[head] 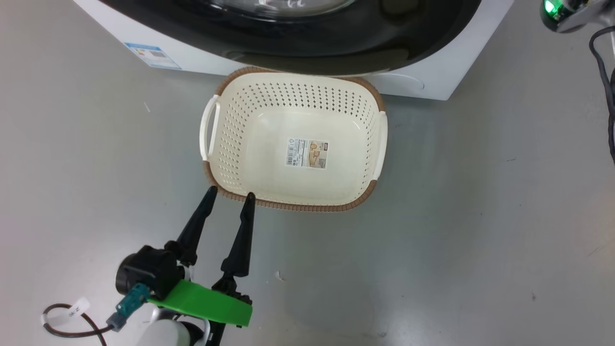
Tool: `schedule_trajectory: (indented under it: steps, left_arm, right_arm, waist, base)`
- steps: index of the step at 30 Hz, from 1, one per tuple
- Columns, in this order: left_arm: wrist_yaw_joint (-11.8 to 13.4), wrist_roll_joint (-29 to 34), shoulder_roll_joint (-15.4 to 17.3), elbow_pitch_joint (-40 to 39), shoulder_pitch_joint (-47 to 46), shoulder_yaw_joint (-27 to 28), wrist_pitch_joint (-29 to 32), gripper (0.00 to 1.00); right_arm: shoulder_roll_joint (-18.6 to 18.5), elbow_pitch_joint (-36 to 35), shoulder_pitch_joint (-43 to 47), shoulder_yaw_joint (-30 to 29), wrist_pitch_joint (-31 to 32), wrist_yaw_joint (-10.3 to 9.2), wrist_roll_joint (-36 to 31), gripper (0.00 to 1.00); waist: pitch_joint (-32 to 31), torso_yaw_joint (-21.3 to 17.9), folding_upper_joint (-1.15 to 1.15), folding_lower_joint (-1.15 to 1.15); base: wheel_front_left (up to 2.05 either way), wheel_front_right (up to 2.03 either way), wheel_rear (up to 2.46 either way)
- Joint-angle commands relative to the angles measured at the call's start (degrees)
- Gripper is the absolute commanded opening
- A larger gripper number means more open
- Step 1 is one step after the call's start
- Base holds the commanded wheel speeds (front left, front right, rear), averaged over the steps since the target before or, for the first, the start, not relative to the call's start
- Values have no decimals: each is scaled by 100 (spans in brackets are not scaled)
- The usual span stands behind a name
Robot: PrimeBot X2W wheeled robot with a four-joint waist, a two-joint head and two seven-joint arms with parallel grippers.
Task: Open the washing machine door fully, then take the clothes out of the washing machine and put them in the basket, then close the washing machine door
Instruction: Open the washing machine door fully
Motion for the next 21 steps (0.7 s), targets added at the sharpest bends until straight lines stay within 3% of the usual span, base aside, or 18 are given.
schedule_trajectory:
  steps: [1, 21]
  left_arm:
    - [36, -26, 76, -150, -16, 150, -52, 100]
    - [89, 26, 76, -78, 473, 186, -52, 100]
  right_arm:
    - [175, -215, 134, 79, 96, 39, -48, 0]
    - [479, -954, 1820, 401, 624, 39, -240, 0]
  waist:
    - [-49, -18, 0, 0]
    - [-1082, -37, 0, 0]
  base:
    - [0, 0, 0]
    - [0, 0, 0]
